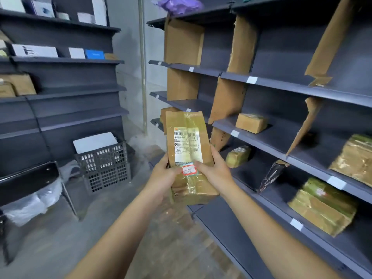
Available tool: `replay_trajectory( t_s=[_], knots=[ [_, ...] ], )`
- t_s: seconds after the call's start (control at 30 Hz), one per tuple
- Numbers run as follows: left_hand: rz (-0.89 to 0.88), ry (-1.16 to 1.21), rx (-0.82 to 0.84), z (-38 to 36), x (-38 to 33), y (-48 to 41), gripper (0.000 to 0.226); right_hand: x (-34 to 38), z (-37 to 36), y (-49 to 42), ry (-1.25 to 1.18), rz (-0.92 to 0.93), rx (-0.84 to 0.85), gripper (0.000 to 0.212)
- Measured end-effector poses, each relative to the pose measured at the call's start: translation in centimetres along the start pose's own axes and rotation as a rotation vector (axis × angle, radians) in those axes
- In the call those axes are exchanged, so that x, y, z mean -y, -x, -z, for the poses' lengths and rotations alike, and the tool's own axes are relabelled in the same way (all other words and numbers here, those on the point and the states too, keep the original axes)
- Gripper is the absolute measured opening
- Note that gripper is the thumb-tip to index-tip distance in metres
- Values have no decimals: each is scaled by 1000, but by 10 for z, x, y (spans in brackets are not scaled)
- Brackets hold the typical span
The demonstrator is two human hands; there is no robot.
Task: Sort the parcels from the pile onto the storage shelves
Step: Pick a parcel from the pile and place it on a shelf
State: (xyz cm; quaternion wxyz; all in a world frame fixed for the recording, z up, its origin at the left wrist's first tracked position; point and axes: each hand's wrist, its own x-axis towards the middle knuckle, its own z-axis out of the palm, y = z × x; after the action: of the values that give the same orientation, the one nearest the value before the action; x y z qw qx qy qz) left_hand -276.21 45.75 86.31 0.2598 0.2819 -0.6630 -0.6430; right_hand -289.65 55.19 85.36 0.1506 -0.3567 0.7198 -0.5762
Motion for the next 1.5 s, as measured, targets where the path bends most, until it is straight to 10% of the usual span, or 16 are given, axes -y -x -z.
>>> replay_trajectory(
  t_s=[0.5, 1.5],
  knots=[
    [29, 49, -101, 111, -5, -270, 43, -10, -123, -285, -67, -8, 138, 50],
    [25, 0, 63, 338, 8, -756, 45, -39, -369, -702, -32, -114, -136, 63]
  ],
)
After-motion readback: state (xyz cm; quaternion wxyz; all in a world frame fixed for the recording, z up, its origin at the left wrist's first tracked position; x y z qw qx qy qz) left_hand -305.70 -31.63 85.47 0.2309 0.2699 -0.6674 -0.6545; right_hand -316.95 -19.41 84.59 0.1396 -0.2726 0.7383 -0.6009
